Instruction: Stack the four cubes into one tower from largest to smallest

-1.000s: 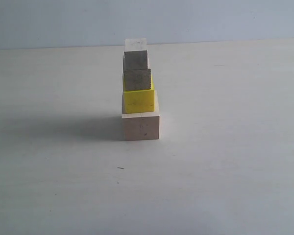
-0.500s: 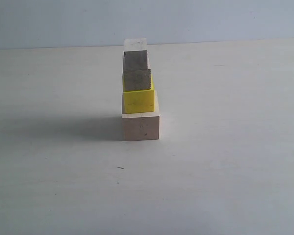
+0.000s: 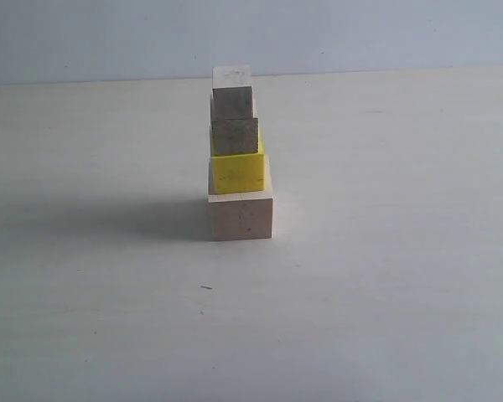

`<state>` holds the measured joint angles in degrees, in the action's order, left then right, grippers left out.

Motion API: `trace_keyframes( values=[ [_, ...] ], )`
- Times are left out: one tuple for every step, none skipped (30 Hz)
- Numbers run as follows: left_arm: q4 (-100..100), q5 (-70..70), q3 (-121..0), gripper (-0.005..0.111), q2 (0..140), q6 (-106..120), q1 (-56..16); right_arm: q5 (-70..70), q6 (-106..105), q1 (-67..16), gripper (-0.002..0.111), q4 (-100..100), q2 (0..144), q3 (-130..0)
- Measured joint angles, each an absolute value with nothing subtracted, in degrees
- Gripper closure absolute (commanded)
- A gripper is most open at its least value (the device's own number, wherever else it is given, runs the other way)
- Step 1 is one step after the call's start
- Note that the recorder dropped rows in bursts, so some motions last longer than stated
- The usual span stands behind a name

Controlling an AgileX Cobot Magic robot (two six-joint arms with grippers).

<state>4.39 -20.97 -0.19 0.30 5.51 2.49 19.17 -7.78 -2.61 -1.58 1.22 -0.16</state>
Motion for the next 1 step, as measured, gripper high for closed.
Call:
trace_keyframes(
  values=[
    [4.39,-20.97,-0.19,0.107,0.3,5.51,2.49,19.17,-7.78,-2.61,0.108,-1.58,1.22,-0.16]
  ],
)
